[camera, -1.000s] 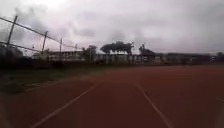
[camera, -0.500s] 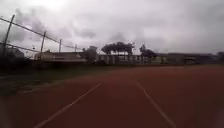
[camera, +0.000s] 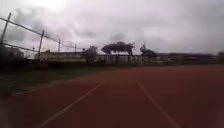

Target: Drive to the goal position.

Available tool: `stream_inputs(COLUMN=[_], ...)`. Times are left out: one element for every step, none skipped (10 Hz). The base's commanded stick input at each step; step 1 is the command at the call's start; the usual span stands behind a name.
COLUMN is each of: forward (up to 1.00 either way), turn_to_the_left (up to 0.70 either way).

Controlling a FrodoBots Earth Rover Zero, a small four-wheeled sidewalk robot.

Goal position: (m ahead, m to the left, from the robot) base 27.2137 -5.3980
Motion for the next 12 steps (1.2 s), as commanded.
stream_inputs(forward=[0.50, 0.50, 0.50, 0.50, 0.50, 0.50, 0.50, 0.50, 0.50, 0.50, 0.50, 0.50], turn_to_the_left=[0.00, 0.00, 0.00, -0.22, -0.46, -0.43, 0.00, 0.00, 0.00, 0.00, 0.00, 0.00])
